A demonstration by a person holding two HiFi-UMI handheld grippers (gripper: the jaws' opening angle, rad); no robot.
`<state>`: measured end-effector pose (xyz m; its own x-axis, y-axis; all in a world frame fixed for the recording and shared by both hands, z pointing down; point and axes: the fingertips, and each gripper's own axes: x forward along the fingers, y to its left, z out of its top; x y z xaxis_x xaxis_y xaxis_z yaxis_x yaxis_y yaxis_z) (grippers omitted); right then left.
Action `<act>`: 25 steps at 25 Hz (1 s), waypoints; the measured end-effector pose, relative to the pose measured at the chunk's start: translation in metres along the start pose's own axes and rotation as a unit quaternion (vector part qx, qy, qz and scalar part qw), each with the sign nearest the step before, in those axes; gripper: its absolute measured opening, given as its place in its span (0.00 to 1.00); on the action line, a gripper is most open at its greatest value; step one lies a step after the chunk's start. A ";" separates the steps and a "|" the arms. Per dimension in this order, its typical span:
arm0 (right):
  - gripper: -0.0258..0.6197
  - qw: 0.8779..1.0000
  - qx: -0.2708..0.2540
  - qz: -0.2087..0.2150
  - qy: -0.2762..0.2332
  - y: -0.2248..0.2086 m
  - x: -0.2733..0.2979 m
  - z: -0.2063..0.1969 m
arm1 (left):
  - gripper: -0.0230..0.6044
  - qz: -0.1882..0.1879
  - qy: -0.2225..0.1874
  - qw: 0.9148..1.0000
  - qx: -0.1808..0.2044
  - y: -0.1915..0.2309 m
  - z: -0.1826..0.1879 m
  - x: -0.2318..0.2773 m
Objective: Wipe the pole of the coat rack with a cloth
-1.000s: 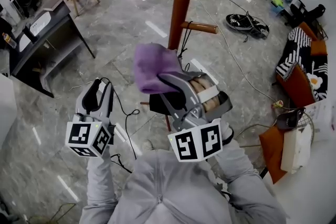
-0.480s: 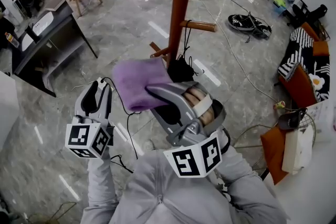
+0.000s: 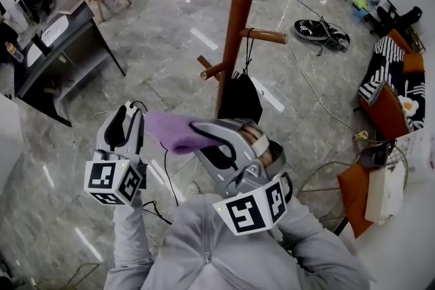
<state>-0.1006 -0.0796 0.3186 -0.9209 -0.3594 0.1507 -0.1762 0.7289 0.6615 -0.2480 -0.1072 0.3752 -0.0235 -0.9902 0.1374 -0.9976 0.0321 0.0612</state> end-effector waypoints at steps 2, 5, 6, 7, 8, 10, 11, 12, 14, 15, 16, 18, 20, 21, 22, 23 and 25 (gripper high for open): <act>0.13 0.999 0.026 -0.023 0.000 -0.008 -0.004 -0.004 | 0.30 -0.004 0.001 1.000 -0.002 0.000 -0.001 0.002; 0.13 0.997 0.058 -0.058 -0.004 -0.022 -0.013 -0.009 | 0.30 -0.012 0.002 1.000 -0.004 -0.001 -0.002 0.005; 0.13 0.995 0.067 -0.070 -0.004 -0.027 -0.017 -0.011 | 0.30 -0.014 0.002 1.000 -0.004 -0.002 -0.002 0.007; 0.13 0.994 0.072 -0.082 -0.002 -0.033 -0.021 -0.013 | 0.30 -0.017 0.003 1.000 -0.004 -0.003 -0.002 0.009; 0.13 0.993 0.075 -0.095 0.003 -0.040 -0.025 -0.015 | 0.30 -0.020 0.003 1.000 -0.004 -0.004 -0.002 0.011; 0.13 0.989 0.085 -0.122 0.010 -0.052 -0.034 -0.022 | 0.30 -0.026 0.003 1.000 -0.003 -0.007 -0.002 0.016; 0.13 0.986 0.092 -0.136 0.011 -0.057 -0.040 -0.026 | 0.30 -0.030 0.002 1.000 -0.003 -0.008 -0.001 0.019; 0.13 0.984 0.098 -0.149 0.012 -0.063 -0.045 -0.030 | 0.30 -0.033 0.002 0.999 -0.002 -0.010 0.000 0.022; 0.13 0.978 0.109 -0.177 0.017 -0.075 -0.057 -0.038 | 0.30 -0.041 0.001 0.999 0.000 -0.014 0.001 0.027; 0.13 0.975 0.113 -0.191 0.022 -0.080 -0.063 -0.042 | 0.30 -0.044 0.000 0.999 0.001 -0.016 0.002 0.030; 0.13 0.971 0.117 -0.205 0.029 -0.086 -0.069 -0.047 | 0.30 -0.049 -0.001 0.999 0.001 -0.019 0.004 0.032; 0.13 0.964 0.124 -0.232 0.041 -0.095 -0.082 -0.057 | 0.30 -0.058 -0.002 0.998 0.004 -0.025 0.006 0.038; 0.13 0.957 0.131 -0.254 0.048 -0.105 -0.096 -0.065 | 0.30 -0.067 -0.003 0.998 0.006 -0.031 0.008 0.043; 0.13 0.954 0.131 -0.265 0.052 -0.109 -0.102 -0.069 | 0.30 -0.071 -0.004 0.997 0.007 -0.034 0.009 0.046; 0.13 0.951 0.128 -0.276 0.056 -0.114 -0.109 -0.073 | 0.30 -0.074 -0.005 0.997 0.008 -0.036 0.011 0.049; 0.13 0.948 0.123 -0.288 0.062 -0.119 -0.115 -0.078 | 0.30 -0.078 -0.006 0.997 0.009 -0.039 0.012 0.051; 0.13 0.939 0.119 -0.314 0.076 -0.129 -0.128 -0.088 | 0.30 -0.084 -0.008 0.996 0.011 -0.044 0.014 0.056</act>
<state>0.0710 -0.1788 0.2781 -0.5523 -0.8277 -0.0996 -0.7572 0.4481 0.4752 -0.2067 -0.1655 0.3666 0.1434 -0.9834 0.1114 -0.9887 -0.1372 0.0610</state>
